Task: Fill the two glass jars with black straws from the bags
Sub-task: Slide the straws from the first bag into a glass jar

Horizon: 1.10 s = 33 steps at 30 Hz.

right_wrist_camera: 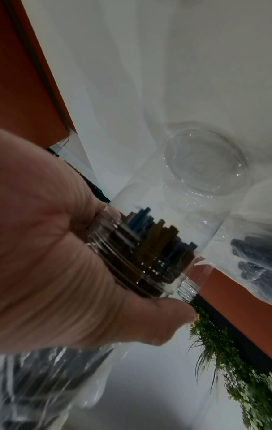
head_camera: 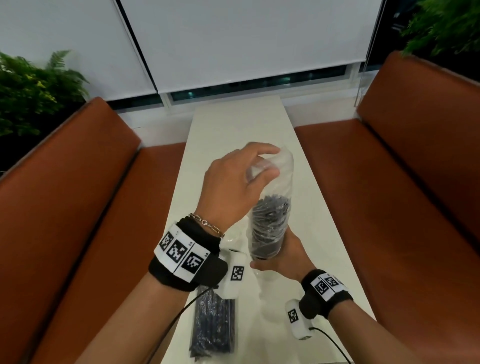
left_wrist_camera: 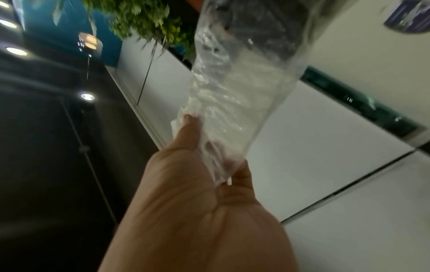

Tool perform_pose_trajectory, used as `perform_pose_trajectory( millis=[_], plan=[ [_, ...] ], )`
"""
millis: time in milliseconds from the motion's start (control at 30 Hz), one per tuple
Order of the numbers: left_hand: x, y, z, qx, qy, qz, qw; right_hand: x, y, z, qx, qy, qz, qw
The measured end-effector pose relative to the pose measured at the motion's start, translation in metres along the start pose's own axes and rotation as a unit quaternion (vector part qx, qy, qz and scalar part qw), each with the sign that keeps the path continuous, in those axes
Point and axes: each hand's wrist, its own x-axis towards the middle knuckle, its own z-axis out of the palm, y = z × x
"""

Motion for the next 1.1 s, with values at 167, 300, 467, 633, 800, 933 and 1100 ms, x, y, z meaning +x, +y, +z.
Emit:
perform_pose_trajectory(
  millis=[167,300,467,633,800,933,1100],
  plan=[
    [-0.008,-0.009,-0.006,0.012,0.033,-0.008,0.999,0.0,0.001,0.002,-0.007,0.006,0.001,1.0],
    [-0.01,-0.012,-0.014,0.027,0.034,-0.007,0.999,0.001,0.003,0.004,-0.01,0.011,0.002,1.0],
    [-0.005,-0.007,-0.035,0.001,0.085,-0.004,0.996,0.001,0.006,0.006,-0.001,0.015,-0.004,1.0],
    [-0.002,-0.006,-0.074,-0.006,0.2,-0.018,0.98,0.009,0.011,0.005,-0.007,0.023,0.007,1.0],
    [-0.025,-0.029,-0.128,-0.105,0.328,-0.085,0.935,0.035,0.002,0.003,-0.007,0.011,0.013,1.0],
    [-0.07,-0.059,-0.147,-0.172,0.369,-0.178,0.896,0.061,-0.009,-0.003,0.003,0.007,0.019,1.0],
    [-0.136,-0.097,-0.143,-0.268,0.367,-0.315,0.833,0.081,-0.014,-0.015,-0.027,-0.011,0.036,0.999]
  ],
)
